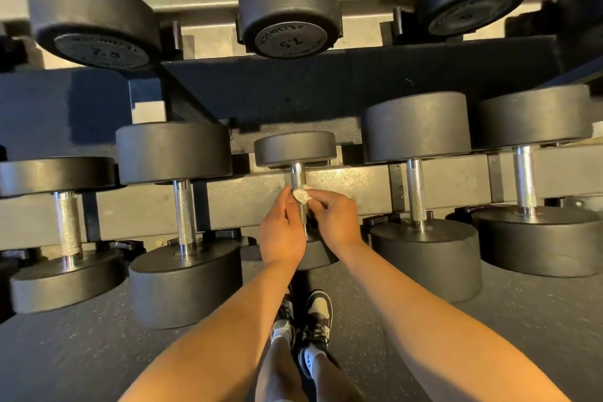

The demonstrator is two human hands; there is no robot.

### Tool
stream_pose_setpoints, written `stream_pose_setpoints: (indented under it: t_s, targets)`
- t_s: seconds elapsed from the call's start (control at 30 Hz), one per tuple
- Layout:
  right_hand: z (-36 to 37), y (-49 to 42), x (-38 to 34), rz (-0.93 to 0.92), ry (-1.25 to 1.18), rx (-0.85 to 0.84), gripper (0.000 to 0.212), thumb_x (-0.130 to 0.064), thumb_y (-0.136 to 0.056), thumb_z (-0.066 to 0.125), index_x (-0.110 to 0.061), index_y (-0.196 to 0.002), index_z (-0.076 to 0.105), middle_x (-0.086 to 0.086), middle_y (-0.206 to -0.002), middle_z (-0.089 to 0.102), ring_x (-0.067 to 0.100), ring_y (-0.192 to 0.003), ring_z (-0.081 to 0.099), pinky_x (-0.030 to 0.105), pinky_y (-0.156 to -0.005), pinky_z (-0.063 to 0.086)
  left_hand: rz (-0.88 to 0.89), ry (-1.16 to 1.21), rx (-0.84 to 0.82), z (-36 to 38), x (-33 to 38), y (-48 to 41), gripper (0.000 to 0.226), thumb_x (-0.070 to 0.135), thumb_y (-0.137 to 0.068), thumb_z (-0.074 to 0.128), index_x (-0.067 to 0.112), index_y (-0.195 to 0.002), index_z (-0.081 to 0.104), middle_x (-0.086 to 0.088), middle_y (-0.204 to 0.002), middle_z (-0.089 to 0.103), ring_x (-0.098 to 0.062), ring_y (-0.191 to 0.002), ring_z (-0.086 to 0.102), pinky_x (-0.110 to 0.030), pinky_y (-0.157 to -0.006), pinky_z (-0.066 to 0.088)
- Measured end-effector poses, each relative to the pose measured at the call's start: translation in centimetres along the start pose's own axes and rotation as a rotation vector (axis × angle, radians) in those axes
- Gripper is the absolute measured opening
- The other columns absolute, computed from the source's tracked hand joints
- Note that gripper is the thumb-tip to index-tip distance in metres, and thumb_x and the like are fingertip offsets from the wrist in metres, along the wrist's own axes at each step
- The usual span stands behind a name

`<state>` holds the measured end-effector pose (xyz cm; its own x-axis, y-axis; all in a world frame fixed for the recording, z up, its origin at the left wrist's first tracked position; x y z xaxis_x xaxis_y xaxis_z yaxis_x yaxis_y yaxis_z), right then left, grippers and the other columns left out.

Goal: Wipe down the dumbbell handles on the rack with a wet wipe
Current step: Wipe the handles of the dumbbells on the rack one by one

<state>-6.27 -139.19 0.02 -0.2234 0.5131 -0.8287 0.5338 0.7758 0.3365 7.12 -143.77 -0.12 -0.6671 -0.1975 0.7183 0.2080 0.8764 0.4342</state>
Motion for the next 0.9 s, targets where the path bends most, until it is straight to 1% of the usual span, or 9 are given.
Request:
stream_pose_setpoints:
  t_s: [0.1,0.2,0.27,0.4,0.57,0.63,0.77,0.83,0.9]
  targets:
    - [-0.1,-1.3,-1.0,-0.018,0.015,0.093,0.028,-0.008,-0.099,0.059,-0.017,-0.123,0.07,-0.006,-0.117,0.067,0.0,-0.105,0.056,-0.005,-0.087,0.034,-0.012,-0.017,-0.011,0.2,-0.3,-0.1,0.044,0.045,-0.109,0.028,0.036,-0.147,0.047,0.009,-0.13,0.065,-0.012,-0.118,0.061,-0.033,-0.101,0.048]
    - [1.2,-2.4,-2.1,-0.039,-0.025,0.105,0.029,-0.009,-0.098,0.059,-0.017,-0.125,0.068,-0.006,-0.126,0.063,-0.002,-0.113,0.053,0.0,-0.096,0.037,-0.017,-0.004,-0.012,0.1,-0.3,0.0,0.044,0.044,-0.11,0.028,0.035,-0.149,0.045,0.009,-0.14,0.059,-0.002,-0.12,0.052,-0.023,-0.099,0.037]
    - [1.4,-2.3,-2.0,-0.051,-0.025,0.12,0.027,-0.005,-0.096,0.06,-0.016,-0.118,0.072,-0.003,-0.122,0.065,-0.003,-0.107,0.055,0.003,-0.097,0.04,-0.014,0.007,-0.011,0.0,-0.2,-0.1,0.043,0.043,-0.11,0.028,0.035,-0.149,0.045,0.009,-0.14,0.059,0.001,-0.117,0.049,-0.021,-0.097,0.035]
    - [1.1,-1.4,-0.8,-0.022,0.011,0.098,0.024,-0.002,-0.094,0.064,-0.014,-0.111,0.075,-0.001,-0.111,0.063,-0.006,-0.094,0.054,-0.002,-0.087,0.037,-0.028,0.012,0.004,0.2,-0.6,-0.1,0.043,0.044,-0.11,0.029,0.036,-0.149,0.046,0.009,-0.139,0.061,-0.01,-0.124,0.057,-0.024,-0.101,0.039]
    - [-0.1,-2.8,-1.7,-0.025,-0.086,0.222,0.021,-0.003,-0.095,0.062,-0.011,-0.11,0.075,0.001,-0.112,0.062,-0.009,-0.099,0.055,0.001,-0.088,0.039,-0.014,0.013,0.004,0.0,-0.2,0.2,0.039,0.04,-0.11,0.03,0.036,-0.142,0.051,0.017,-0.113,0.061,0.005,-0.095,0.054,-0.015,-0.086,0.037]
    - [0.5,-3.0,-1.7,0.015,-0.16,0.229,0.022,-0.001,-0.095,0.061,-0.01,-0.111,0.074,0.001,-0.115,0.061,-0.001,-0.103,0.057,0.003,-0.091,0.041,-0.008,0.009,-0.009,0.0,0.0,0.1,0.038,0.038,-0.11,0.03,0.036,-0.143,0.051,0.02,-0.114,0.057,0.008,-0.093,0.053,-0.015,-0.087,0.036]
    - [1.2,-2.0,-0.8,0.032,-0.078,0.152,0.024,-0.001,-0.094,0.063,-0.015,-0.108,0.076,0.001,-0.111,0.064,-0.002,-0.096,0.057,0.001,-0.088,0.041,-0.01,-0.004,0.009,-0.1,-0.2,-0.2,0.041,0.039,-0.11,0.031,0.033,-0.146,0.049,0.013,-0.133,0.061,-0.001,-0.114,0.053,-0.022,-0.098,0.038]
    - [1.0,-1.4,0.1,0.049,0.013,0.121,0.023,-0.002,-0.093,0.064,-0.017,-0.104,0.077,0.002,-0.107,0.067,0.001,-0.092,0.058,0.003,-0.086,0.043,-0.012,0.005,0.017,-0.1,-0.2,-0.2,0.039,0.039,-0.109,0.033,0.033,-0.141,0.054,0.012,-0.129,0.064,-0.005,-0.113,0.058,-0.025,-0.096,0.043]
    - [1.3,-0.9,1.1,0.096,0.054,0.073,0.02,-0.003,-0.092,0.067,-0.019,-0.098,0.078,0.001,-0.105,0.071,0.006,-0.094,0.063,0.016,-0.091,0.051,-0.052,0.011,0.017,0.0,-0.7,-0.3,0.033,0.037,-0.108,0.036,0.033,-0.13,0.06,0.01,-0.114,0.067,-0.013,-0.108,0.063,-0.03,-0.09,0.048]
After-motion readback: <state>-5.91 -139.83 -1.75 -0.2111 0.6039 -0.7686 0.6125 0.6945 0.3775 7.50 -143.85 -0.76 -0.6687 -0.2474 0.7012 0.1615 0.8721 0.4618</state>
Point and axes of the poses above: each hand's wrist, its own y-axis away from the middle knuckle, its own z-axis out of the palm, x = y × z, the point moved 9 cm from there along -y, towards the middle knuckle
